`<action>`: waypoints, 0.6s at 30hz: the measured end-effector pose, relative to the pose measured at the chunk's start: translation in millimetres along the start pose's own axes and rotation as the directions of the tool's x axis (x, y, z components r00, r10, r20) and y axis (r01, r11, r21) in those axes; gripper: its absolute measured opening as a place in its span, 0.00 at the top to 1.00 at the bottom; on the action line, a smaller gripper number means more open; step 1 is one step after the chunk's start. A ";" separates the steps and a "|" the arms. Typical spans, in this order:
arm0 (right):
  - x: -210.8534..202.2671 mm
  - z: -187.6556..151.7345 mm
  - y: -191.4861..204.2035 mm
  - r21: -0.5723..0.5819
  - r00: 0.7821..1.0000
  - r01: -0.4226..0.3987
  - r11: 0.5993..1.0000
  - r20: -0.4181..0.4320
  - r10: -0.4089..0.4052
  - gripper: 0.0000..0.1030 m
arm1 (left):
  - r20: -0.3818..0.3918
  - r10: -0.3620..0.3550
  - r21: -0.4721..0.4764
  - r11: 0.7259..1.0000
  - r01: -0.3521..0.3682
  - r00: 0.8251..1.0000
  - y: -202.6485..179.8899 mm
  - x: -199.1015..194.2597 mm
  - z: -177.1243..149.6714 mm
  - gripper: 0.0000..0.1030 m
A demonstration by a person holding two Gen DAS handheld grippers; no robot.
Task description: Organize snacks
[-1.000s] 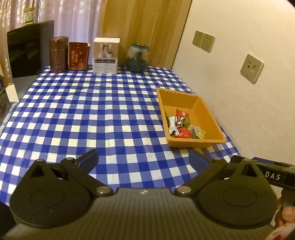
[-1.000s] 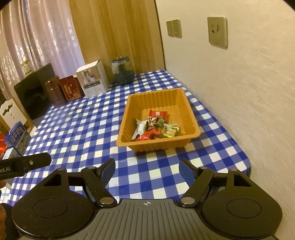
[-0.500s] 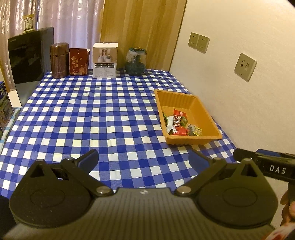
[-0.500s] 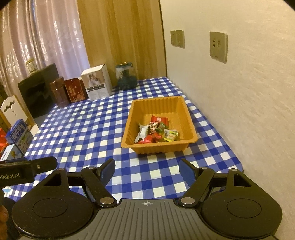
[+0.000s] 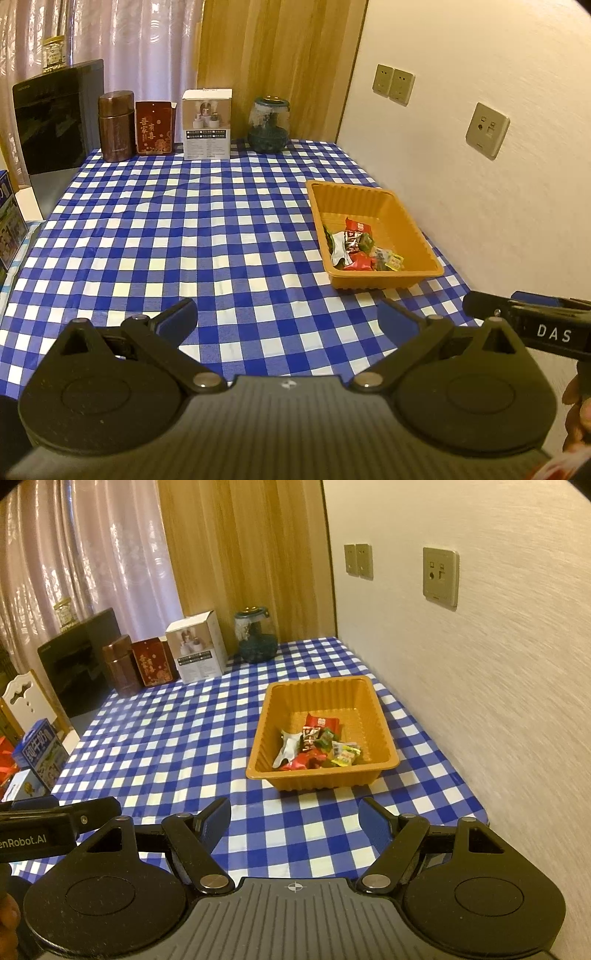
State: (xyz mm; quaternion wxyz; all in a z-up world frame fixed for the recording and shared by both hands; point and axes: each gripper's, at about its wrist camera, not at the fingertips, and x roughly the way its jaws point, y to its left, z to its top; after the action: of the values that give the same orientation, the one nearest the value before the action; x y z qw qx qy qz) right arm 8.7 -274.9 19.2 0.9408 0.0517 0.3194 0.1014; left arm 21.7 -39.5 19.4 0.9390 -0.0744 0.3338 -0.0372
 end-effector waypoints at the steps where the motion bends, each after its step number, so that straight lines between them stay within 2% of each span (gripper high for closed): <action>1: -0.1 -0.2 -0.5 0.000 1.000 -0.001 1.000 0.001 0.001 0.26 | 0.001 -0.002 0.001 1.000 0.002 1.000 0.1 -0.1 0.4 0.00; 18: -2.4 2.9 3.1 -0.006 1.000 -0.009 1.000 0.005 0.009 0.26 | 0.005 0.003 0.010 1.000 -0.003 1.000 3.5 1.7 1.7 0.00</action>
State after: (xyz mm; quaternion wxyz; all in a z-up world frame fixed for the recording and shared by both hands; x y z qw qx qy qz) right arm 8.1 -272.5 23.4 0.9413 0.0508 0.3164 0.1063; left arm 24.1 -36.1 19.1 0.9402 -0.0695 0.3314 -0.0374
